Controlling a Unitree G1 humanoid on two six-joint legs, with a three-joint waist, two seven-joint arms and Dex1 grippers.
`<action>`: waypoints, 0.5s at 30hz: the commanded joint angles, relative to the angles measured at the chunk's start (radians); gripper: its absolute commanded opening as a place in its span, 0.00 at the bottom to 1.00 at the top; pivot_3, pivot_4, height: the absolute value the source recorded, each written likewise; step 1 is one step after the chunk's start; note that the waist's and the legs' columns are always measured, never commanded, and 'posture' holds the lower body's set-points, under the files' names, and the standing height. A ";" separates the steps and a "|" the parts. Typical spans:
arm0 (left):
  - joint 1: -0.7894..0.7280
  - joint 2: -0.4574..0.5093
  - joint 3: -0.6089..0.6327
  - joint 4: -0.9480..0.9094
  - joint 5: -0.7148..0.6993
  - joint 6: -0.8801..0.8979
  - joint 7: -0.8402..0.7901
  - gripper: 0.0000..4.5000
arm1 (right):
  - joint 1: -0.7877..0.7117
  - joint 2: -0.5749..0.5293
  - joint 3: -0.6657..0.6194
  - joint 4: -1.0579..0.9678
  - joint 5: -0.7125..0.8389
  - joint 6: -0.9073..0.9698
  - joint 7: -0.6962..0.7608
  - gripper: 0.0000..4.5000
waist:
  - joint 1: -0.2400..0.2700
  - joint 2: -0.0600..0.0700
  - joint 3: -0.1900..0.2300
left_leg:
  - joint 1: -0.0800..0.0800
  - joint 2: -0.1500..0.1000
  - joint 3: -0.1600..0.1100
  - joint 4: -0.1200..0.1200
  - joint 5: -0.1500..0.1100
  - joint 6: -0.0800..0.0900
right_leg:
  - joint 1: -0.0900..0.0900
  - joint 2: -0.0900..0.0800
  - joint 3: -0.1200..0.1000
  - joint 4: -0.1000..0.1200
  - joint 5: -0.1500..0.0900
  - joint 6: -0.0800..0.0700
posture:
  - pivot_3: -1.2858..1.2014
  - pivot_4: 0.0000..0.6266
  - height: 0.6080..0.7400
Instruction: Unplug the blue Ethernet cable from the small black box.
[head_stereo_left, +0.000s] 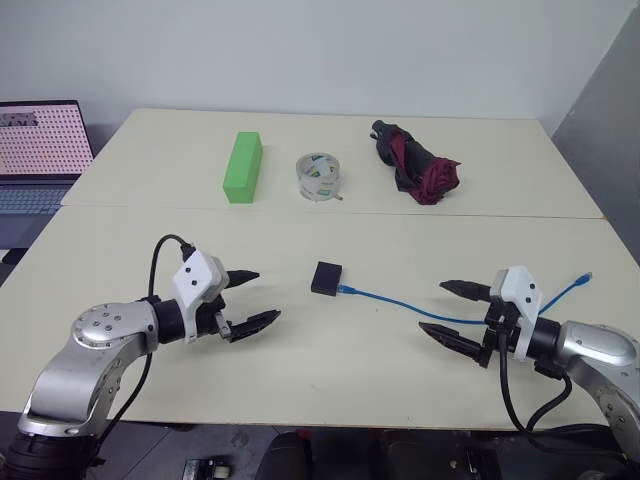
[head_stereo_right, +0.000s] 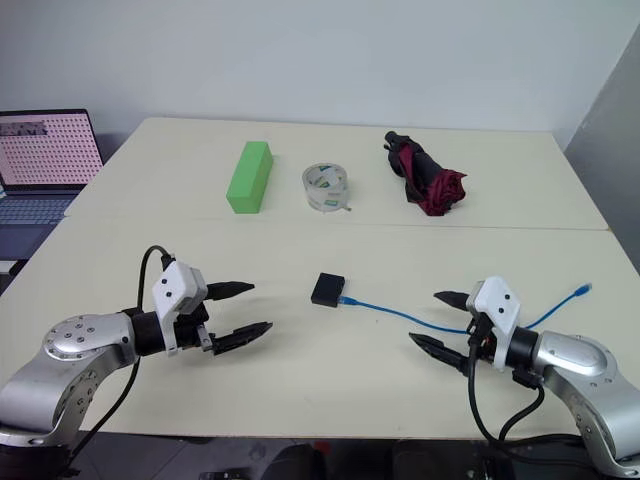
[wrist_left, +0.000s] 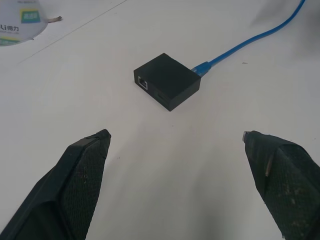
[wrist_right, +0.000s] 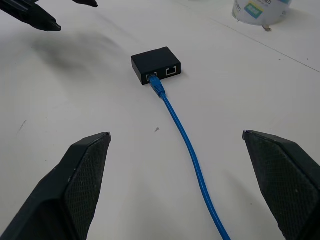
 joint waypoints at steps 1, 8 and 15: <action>-0.002 0.023 0.032 -0.042 -0.019 -0.008 -0.018 1.00 | -0.013 -0.002 -0.001 -0.025 0.000 -0.010 -0.007 1.00 | 0.000 0.000 0.000 | 0.000 0.000 0.000 0.000 0.000 0.000 | 0.000 0.000 0.000 0.000 0.000 0.000 | 0.52 0.24 1.00; 0.006 0.029 0.027 -0.045 -0.011 -0.015 -0.020 1.00 | -0.033 -0.004 0.020 -0.028 0.000 0.003 -0.012 1.00 | 0.000 0.000 0.000 | 0.000 0.000 0.000 0.000 0.000 0.000 | 0.000 0.000 0.000 0.000 0.000 0.000 | 0.52 0.24 1.00; 0.020 0.032 0.020 -0.054 -0.005 -0.015 -0.018 1.00 | -0.098 0.006 0.086 -0.007 -0.017 0.008 -0.019 1.00 | 0.000 0.000 0.000 | 0.000 0.000 0.000 0.000 0.000 0.000 | 0.000 0.000 0.000 0.000 0.000 0.000 | 0.52 0.24 1.00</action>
